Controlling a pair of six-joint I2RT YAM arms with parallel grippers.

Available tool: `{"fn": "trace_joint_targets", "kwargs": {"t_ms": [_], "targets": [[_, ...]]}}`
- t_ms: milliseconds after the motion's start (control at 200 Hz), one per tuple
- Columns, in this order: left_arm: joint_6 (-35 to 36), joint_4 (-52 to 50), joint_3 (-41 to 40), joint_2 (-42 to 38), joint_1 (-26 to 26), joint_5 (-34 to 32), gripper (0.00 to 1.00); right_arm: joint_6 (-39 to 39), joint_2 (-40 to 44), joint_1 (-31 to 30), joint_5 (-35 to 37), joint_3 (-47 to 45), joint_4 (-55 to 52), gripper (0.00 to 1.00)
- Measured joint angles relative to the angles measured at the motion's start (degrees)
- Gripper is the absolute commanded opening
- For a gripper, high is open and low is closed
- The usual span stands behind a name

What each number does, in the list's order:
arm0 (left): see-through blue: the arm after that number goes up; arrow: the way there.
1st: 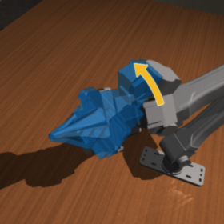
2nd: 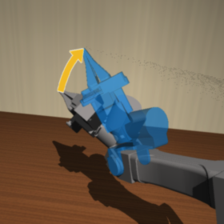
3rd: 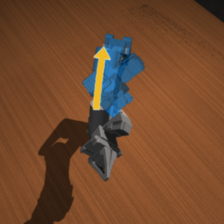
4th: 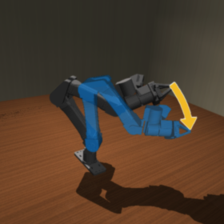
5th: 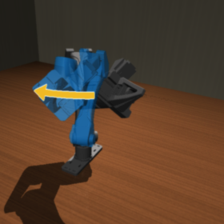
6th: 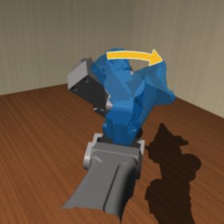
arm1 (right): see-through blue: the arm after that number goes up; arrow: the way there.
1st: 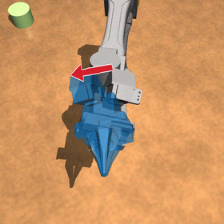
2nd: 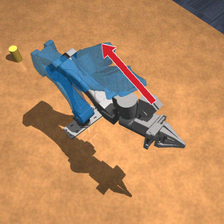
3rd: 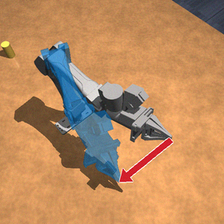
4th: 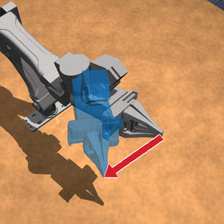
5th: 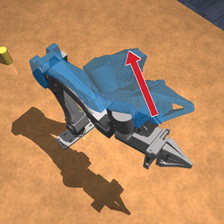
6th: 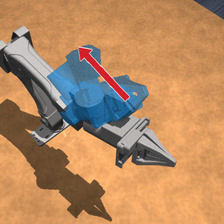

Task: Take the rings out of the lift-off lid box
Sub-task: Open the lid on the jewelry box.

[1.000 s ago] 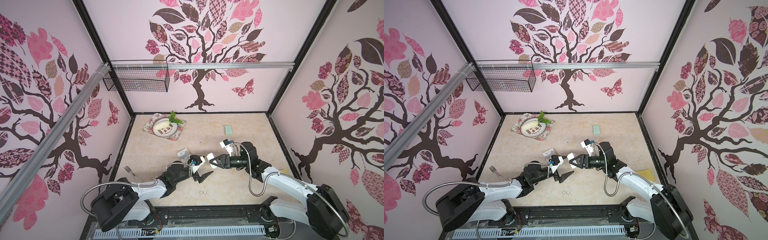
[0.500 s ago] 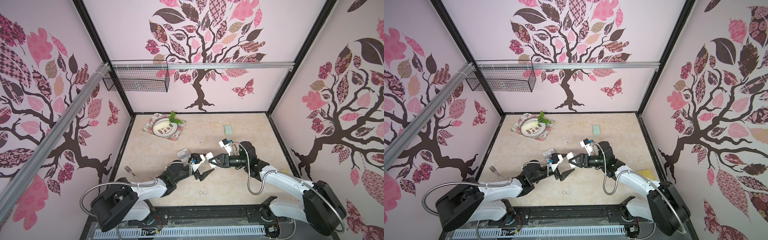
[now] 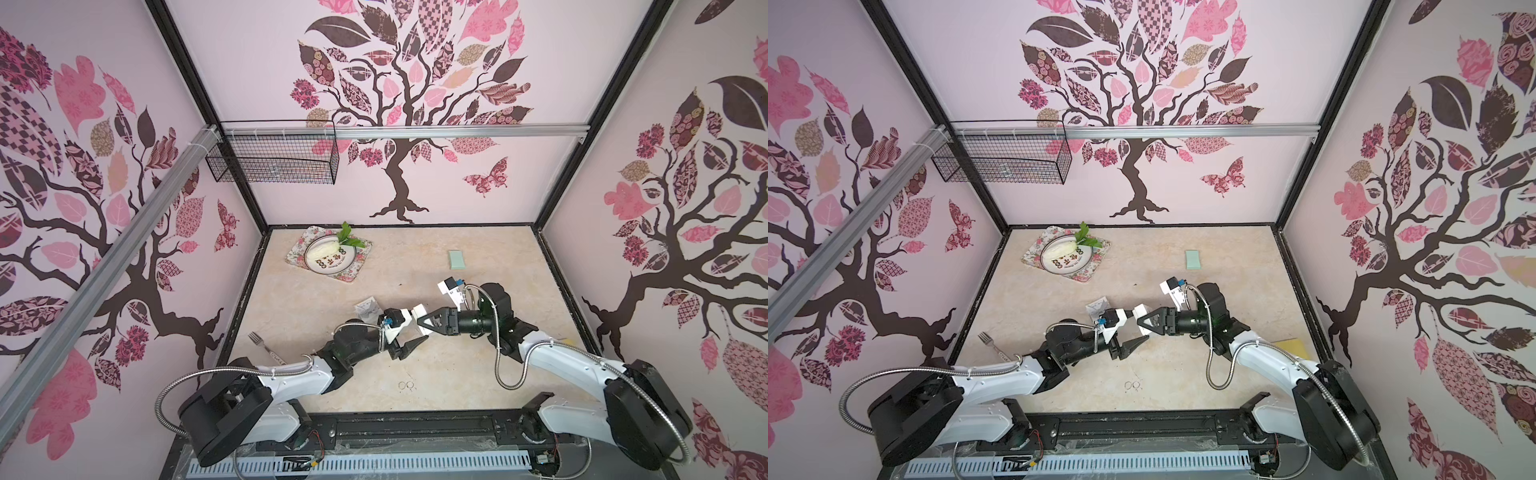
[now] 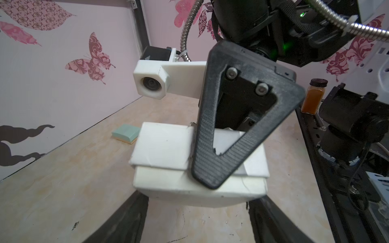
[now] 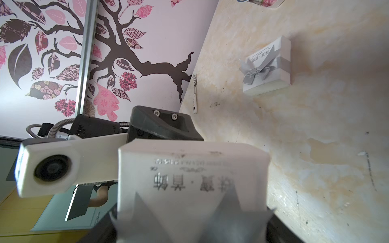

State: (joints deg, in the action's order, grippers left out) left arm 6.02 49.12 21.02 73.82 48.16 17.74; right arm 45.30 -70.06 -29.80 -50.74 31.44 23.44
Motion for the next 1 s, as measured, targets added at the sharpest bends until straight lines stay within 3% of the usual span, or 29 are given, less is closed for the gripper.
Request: {"fn": "trace_joint_targets", "kwargs": {"t_ms": [555,1000], "targets": [[-0.1,-2.4,0.3,-1.4,0.0,0.3,0.65,1.2,-0.1,0.0,-1.0,-0.4,1.2,0.84],[-0.1,-3.4,0.3,-2.0,0.0,0.3,0.65,1.1,0.2,0.0,-0.2,-0.5,1.2,0.84]]}}
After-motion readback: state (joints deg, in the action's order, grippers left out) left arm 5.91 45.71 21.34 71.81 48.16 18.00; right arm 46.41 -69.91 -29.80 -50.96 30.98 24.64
